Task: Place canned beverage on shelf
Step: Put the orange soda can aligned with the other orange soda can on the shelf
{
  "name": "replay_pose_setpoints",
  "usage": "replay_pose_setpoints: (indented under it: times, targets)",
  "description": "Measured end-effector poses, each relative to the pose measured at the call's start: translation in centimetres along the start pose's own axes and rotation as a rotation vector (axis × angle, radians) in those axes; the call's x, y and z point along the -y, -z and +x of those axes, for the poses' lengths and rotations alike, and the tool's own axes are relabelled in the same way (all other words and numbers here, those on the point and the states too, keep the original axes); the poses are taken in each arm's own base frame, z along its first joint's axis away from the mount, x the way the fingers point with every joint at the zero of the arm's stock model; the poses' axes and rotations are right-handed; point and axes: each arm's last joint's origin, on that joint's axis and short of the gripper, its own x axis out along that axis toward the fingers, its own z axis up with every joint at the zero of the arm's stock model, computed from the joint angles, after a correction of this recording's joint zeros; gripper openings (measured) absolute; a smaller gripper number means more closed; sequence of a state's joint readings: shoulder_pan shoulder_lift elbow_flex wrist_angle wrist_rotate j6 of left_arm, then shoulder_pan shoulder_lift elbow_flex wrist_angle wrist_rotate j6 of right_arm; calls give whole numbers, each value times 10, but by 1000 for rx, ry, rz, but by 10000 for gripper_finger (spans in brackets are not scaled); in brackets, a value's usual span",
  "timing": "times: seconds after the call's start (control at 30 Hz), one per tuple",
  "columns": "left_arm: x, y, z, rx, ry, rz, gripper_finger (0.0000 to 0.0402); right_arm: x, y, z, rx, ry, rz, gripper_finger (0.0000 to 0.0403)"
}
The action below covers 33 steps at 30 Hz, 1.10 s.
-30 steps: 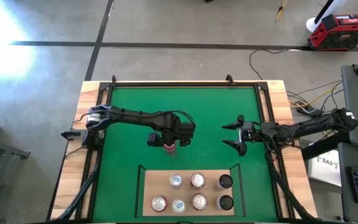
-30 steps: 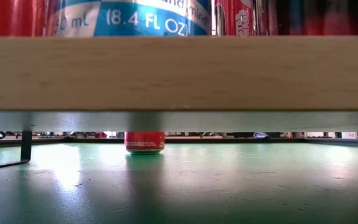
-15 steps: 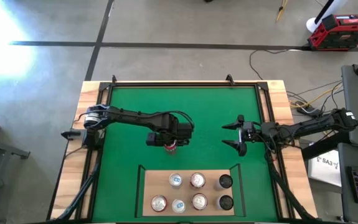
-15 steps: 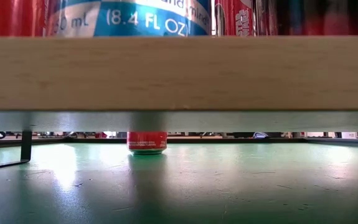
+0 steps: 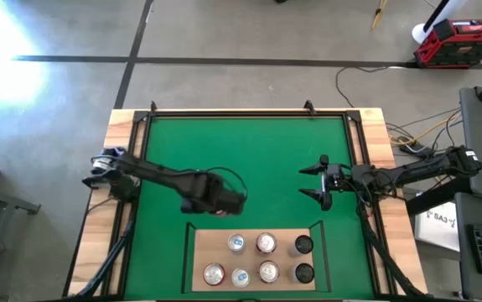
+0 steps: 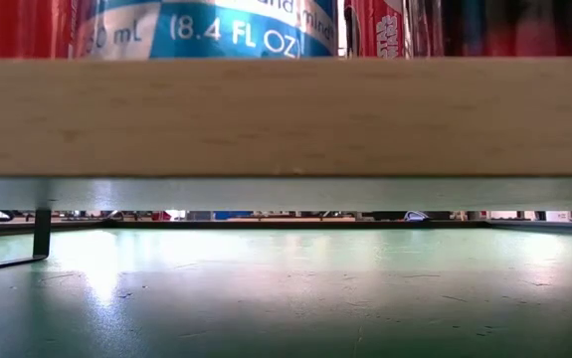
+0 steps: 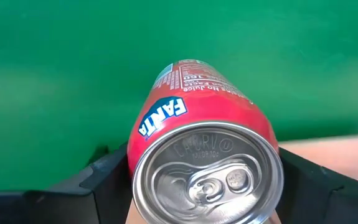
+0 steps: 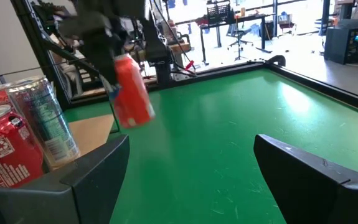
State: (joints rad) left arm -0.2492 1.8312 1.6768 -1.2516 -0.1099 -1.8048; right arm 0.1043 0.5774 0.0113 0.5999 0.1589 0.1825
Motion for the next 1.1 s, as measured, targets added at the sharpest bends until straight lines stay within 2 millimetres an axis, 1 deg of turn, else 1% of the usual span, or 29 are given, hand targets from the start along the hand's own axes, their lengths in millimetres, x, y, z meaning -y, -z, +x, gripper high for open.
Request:
replay_pose_setpoints:
  times: [0.07, 0.13, 0.2, 0.33, 0.57, 0.7, 0.83, 0.93, 1.1]
  targets:
    - [-3, 6, -11, -14, 12, -18, 281, 0, 0, 0, 0, 0, 0, 336]
    - [-6, 11, -18, -64, -14, -51, 281, 0, 0, 0, 0, 0, 0, 336]
    - [-9, 17, -21, -113, -56, -82, 281, 0, 0, 0, 0, 0, 0, 336]
    - [-9, 30, -29, -161, -39, -88, 281, 0, 0, 0, -1, 0, 0, 336]
    - [-10, 57, -27, -175, -60, -92, 281, 0, 0, 0, -4, 0, -1, 336]
    - [-9, 70, -25, -197, -77, -93, 282, 0, 1, 0, -13, 2, -2, 336]
    - [-6, 77, -26, -212, -74, -92, 284, 0, 2, 0, -20, 3, -3, 336]
    - [-3, 83, -23, -216, -84, -86, 284, 0, 2, 0, -20, 3, -3, 336]
    - [-2, 86, -20, -217, -103, -82, 285, 0, 2, 0, -20, 3, -3, 336]
